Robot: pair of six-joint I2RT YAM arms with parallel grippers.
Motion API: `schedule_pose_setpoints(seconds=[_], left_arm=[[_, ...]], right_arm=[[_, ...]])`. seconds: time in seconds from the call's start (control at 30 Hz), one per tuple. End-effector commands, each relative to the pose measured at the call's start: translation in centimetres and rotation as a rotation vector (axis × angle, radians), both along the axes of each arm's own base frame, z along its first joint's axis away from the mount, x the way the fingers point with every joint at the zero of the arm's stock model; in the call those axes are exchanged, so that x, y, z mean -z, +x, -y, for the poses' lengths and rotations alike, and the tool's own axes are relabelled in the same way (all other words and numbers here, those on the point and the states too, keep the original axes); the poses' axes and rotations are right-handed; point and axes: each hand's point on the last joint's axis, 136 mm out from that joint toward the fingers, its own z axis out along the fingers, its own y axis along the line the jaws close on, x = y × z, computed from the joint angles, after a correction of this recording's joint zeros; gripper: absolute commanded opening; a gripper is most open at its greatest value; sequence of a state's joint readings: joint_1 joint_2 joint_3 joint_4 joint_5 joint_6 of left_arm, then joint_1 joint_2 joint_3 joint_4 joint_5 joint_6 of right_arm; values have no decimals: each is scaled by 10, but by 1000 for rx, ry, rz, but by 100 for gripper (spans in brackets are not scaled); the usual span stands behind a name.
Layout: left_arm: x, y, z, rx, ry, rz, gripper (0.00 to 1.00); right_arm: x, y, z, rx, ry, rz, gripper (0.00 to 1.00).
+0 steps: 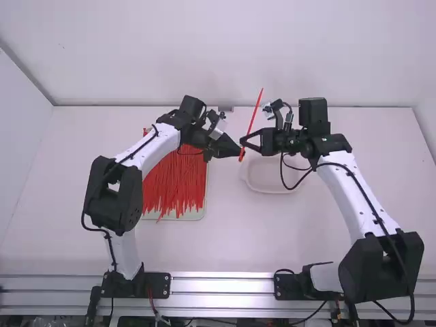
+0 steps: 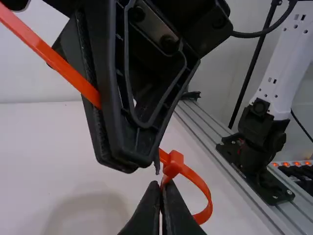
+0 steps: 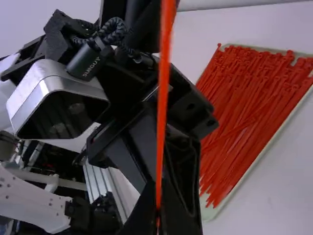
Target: Fasten the cable tie
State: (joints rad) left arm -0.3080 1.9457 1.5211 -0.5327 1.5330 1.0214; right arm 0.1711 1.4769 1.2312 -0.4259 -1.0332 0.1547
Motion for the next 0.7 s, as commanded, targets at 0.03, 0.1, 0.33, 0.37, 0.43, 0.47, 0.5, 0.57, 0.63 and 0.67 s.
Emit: schedule_pose_setpoints(seconds=[0.03, 0.1, 0.33, 0.37, 0.43, 0.47, 0.5, 0.57, 0.63, 0.67], left_arm=[[-2, -5, 1, 21, -27, -1, 6], [-1, -4, 1, 19, -24, -1, 27], [4, 0, 2, -1, 11, 9, 99], [8, 3, 3, -19, 44, -9, 99], [14, 13, 5, -65, 116, -75, 99], [16, 18, 5, -88, 144, -106, 99], [21, 29, 5, -145, 198, -170, 99], [27, 47, 2, -238, 261, -249, 99], [36, 64, -4, -344, 322, -330, 99], [39, 68, -7, -367, 335, -349, 99]], right_arm=[[-8, -2, -4, -10, 4, 46, 0], [-2, 3, 0, 26, -26, 35, 0], [14, 11, 12, 82, -77, 36, 0], [18, 14, 16, 102, -90, 30, 0], [26, 18, 24, 136, -115, 19, 0], [30, 20, 27, 151, -127, 15, 0], [37, 23, 34, 179, -150, 12, 0], [46, 25, 42, 205, -174, 7, 0], [60, 28, 52, 241, -215, -6, 0], [64, 28, 55, 255, -229, -11, 0]])
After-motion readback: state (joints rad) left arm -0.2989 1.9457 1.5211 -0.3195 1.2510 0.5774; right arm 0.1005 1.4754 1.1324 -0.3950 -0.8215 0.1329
